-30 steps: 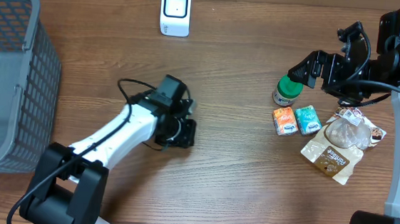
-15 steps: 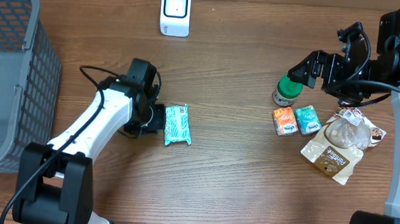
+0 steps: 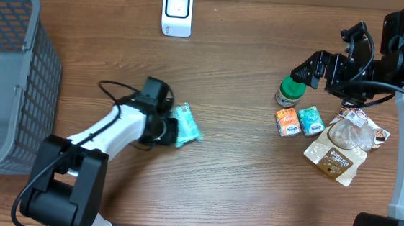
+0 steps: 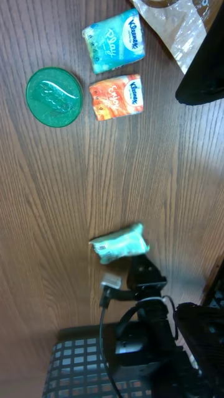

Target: Scan the item barcode

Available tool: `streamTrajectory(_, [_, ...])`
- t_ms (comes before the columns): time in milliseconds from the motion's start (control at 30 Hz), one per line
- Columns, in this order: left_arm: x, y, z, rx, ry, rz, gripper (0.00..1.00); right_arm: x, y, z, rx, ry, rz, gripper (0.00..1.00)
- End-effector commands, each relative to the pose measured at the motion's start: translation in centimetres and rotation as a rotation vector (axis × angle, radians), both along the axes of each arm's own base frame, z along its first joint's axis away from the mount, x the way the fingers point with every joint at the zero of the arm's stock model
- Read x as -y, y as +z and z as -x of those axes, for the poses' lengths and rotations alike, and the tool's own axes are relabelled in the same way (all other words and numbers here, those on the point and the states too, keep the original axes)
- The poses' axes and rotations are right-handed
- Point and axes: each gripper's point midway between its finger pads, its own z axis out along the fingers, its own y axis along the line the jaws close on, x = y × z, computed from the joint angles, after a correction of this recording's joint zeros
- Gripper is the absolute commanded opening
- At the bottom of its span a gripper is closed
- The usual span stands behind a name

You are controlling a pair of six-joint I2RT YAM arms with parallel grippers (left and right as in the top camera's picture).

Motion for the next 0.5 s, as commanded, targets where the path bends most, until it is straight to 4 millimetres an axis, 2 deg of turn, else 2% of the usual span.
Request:
streamTrajectory(0, [2.7,0.1,1.3,0.008,-0.153,0.058,0.04,-0.2,0.5,-0.3,0.019,0.008,0.003,1.00])
streamTrajectory(200, [3.8,1.1,-0.4,0.105,-0.244,0.069,0.04,-0.3,0.5,-0.1,0.011,0.006,-0.002,1.00])
streamTrajectory(367, [3.6,3.3,-4.6,0.228,-0.200,0.079,0.06,-1.7,0.7,0.2,0.008,0.043,-0.031,1.00])
streamTrajectory(400, [3.6,4.4,-5.9,0.263,-0.188,0.087,0.06,-2.2,0.7,0.3,0.011,0.058,-0.030,1.00])
streamTrajectory(467, [3.5,6.0,-7.2,0.290,-0.174,0.092,0.06,-3.2,0.4,0.3,0.011,0.083,-0.032,1.00])
